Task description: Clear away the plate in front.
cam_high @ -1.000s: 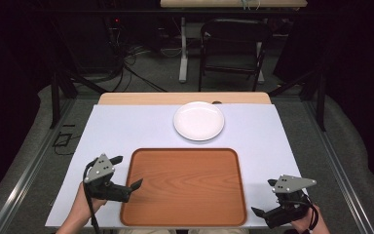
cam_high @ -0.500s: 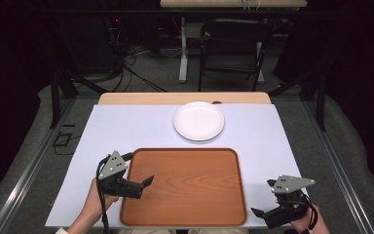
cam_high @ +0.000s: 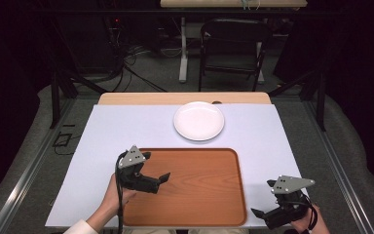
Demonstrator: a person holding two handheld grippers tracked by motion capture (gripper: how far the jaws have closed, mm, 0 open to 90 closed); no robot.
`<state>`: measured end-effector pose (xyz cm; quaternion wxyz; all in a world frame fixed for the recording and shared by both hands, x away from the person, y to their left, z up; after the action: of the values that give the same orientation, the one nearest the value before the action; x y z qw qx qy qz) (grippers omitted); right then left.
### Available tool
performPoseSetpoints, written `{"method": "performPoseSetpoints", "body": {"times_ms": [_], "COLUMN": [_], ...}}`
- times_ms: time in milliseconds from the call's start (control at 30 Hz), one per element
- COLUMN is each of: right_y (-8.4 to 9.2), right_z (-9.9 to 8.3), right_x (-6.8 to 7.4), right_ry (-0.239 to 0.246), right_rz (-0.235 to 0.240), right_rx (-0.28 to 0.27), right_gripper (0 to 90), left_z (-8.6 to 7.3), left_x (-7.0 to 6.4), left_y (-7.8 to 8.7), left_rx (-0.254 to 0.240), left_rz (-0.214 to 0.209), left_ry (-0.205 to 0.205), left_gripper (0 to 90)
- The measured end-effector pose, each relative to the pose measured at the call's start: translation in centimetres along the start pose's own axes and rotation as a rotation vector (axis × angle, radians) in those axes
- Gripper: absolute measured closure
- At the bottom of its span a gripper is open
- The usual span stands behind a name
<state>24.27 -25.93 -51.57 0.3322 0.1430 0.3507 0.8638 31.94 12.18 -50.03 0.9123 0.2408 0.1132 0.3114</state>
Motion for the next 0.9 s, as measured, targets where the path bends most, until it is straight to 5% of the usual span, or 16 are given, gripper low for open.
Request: {"method": "performPoseSetpoints", "body": {"times_ms": [367,900], "right_y": [0.0,0.0], "right_z": [0.0,0.0], "right_x": [0.0,0.0], "right_ry": [0.001,0.005], "right_rz": [0.0,-0.001], "right_rx": [0.003,0.001], "right_gripper": [0.0,0.0], "left_z": [1.0,2.9], "left_x": [-0.6,0.1], "left_y": [-2.6,-6.1], "left_rx": [-0.001,-0.032], "left_rz": [-0.006,-0.046], "left_ry": [0.054,0.249], "left_gripper": [0.2,0.0]}}
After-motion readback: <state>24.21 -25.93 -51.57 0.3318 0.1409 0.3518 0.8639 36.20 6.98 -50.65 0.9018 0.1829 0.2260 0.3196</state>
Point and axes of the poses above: each handheld gripper's, and its own axes: y roughly backward along the jaws, z roughly out of its top, x roughly to its left, the point moved 4 cm from there along -y, roughly forward along the jaws, and after that the axes turned 3 degrees about -y, right-handed, at the moved point
